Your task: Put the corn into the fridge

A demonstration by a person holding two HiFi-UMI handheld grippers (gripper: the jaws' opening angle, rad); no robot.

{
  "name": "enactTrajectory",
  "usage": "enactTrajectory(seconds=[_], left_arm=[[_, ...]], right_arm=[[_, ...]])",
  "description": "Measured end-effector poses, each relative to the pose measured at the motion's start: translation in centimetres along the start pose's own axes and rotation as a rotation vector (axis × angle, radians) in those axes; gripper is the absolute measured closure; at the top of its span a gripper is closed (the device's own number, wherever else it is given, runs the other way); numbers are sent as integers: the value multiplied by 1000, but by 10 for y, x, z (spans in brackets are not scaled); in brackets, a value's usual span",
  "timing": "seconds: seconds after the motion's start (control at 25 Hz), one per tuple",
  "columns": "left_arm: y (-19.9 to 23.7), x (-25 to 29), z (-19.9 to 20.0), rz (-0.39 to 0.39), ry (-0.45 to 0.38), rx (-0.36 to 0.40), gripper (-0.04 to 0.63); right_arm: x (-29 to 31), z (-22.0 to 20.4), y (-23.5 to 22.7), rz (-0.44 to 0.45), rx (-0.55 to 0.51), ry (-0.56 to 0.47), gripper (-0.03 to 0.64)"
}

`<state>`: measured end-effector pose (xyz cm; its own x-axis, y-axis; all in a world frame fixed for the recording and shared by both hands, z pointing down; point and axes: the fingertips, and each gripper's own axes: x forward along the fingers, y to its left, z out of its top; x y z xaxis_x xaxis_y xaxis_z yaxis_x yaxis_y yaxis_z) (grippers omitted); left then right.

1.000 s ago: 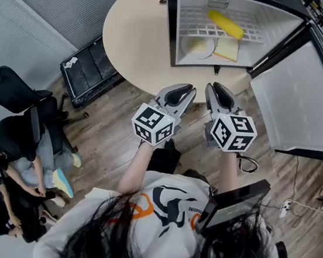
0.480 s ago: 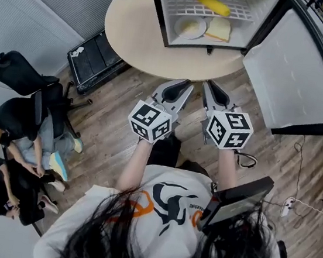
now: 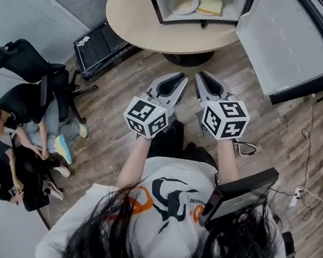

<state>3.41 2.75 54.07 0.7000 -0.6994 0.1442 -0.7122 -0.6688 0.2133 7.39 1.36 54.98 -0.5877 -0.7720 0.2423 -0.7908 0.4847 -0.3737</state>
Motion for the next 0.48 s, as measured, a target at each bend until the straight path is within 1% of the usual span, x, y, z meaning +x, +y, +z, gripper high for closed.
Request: enactTrajectory(seconds=[0.24,0.48], left_arm=[[-19,-4,-4,-7,20,18,552],[-34,-15,-2,-31,20,33,552]], right_arm=[[-15,-8,0,4,31,-4,569],[-31,-10,8,-18,35,-18,569]])
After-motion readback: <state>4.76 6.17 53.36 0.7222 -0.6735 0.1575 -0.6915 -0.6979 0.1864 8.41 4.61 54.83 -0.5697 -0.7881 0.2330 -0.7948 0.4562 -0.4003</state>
